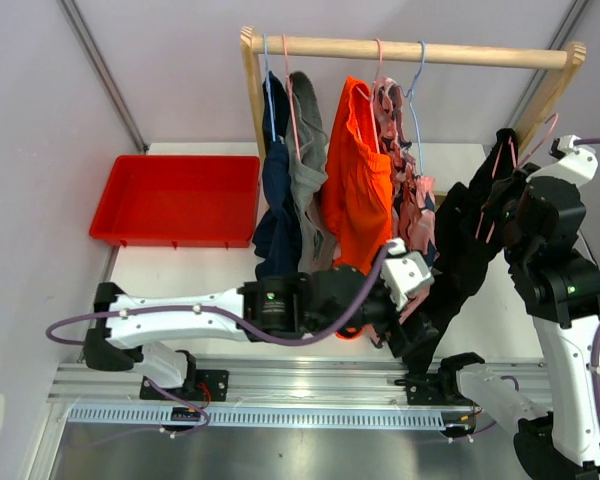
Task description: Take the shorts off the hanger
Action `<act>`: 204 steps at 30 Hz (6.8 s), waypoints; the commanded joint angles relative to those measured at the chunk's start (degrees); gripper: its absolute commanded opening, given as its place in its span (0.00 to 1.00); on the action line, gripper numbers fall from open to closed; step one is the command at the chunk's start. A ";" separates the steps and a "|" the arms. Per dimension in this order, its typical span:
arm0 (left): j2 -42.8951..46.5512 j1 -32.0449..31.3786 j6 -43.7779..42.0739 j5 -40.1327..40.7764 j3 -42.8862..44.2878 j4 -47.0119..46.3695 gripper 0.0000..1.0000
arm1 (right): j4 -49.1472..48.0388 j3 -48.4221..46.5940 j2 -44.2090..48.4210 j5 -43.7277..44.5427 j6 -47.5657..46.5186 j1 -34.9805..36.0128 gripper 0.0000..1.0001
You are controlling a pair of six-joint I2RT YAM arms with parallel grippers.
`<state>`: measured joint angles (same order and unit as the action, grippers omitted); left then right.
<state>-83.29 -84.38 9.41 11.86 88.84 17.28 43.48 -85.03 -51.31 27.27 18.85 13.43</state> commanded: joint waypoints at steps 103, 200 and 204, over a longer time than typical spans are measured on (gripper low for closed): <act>-12.87 -13.69 20.82 28.20 -18.26 -4.98 0.00 | 37.38 -43.81 -9.59 -25.35 9.98 3.35 0.00; -9.96 76.28 -8.89 9.53 54.16 13.83 0.00 | -0.24 6.90 8.59 -28.15 4.53 -13.79 0.99; -12.60 79.63 -7.73 7.48 52.15 12.70 0.00 | -0.68 6.99 8.59 -27.35 3.74 -12.03 0.99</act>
<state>-95.98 -6.46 -0.91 24.40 139.68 36.36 45.10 -78.08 -43.18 -0.69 23.70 -0.08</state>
